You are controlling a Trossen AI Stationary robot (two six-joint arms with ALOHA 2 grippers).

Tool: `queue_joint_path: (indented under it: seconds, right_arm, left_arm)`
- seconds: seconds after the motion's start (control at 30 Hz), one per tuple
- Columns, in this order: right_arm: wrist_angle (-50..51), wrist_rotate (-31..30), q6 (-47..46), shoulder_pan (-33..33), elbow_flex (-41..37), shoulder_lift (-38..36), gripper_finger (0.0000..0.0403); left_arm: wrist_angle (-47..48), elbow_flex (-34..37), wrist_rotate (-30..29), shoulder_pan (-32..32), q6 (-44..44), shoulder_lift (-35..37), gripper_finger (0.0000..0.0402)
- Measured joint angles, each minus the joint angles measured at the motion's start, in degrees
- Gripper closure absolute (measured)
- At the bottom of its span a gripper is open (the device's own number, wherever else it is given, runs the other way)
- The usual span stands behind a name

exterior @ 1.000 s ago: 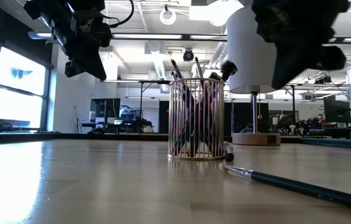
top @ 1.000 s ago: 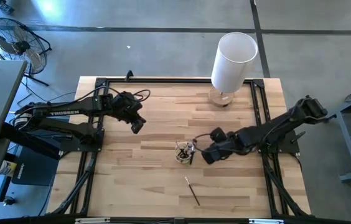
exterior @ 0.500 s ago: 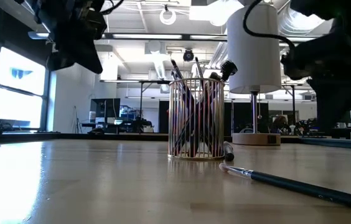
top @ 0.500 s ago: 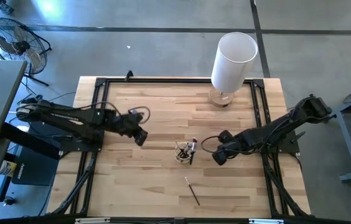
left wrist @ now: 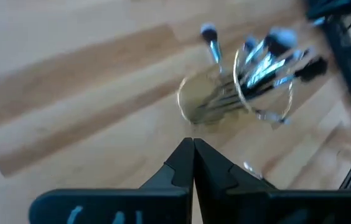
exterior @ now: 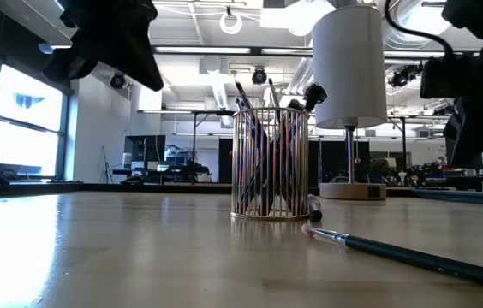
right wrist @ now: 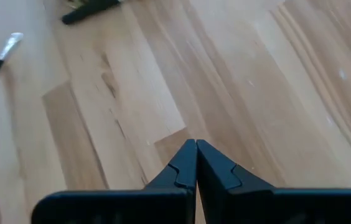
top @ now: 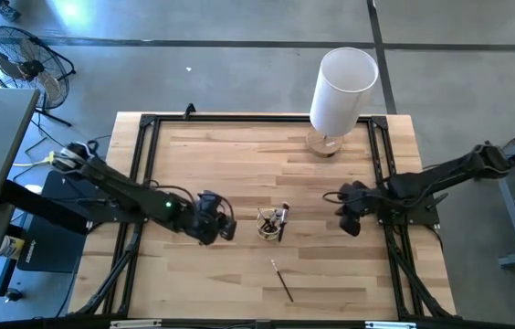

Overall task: Put items in baskets/containers
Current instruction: Put the eyeshadow brush into the mesh organizer

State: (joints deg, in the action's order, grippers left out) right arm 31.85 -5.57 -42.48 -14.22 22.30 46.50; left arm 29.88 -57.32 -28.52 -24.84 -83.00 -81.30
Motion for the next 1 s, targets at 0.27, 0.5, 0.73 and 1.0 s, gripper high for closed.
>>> queue_joint_path:
  seconds: [0.27, 0.5, 0.73, 1.0]
  right_arm:
    - [-1.96, -0.52, -0.94, 0.00, -0.87, -4.56, 0.0397]
    - [-10.85, -0.73, -2.07, -0.31, -0.87, -3.42, 0.0402]
    - [-20.47, -8.99, -3.09, -5.98, 1.18, 4.90, 0.0402]
    - [-20.35, -17.16, -11.14, -10.16, 10.89, 21.08, 0.0403]
  left_arm:
    - [-0.12, -2.44, 5.61, 0.02, -1.80, -3.84, 0.0401]
    - [0.54, -2.31, 7.23, 0.05, 8.06, -4.10, 0.0402]
    - [2.83, 3.96, 7.43, 0.09, 12.27, 0.45, 0.0401]
    - [2.55, 13.40, 12.18, 0.09, 18.68, 9.36, 0.0401]
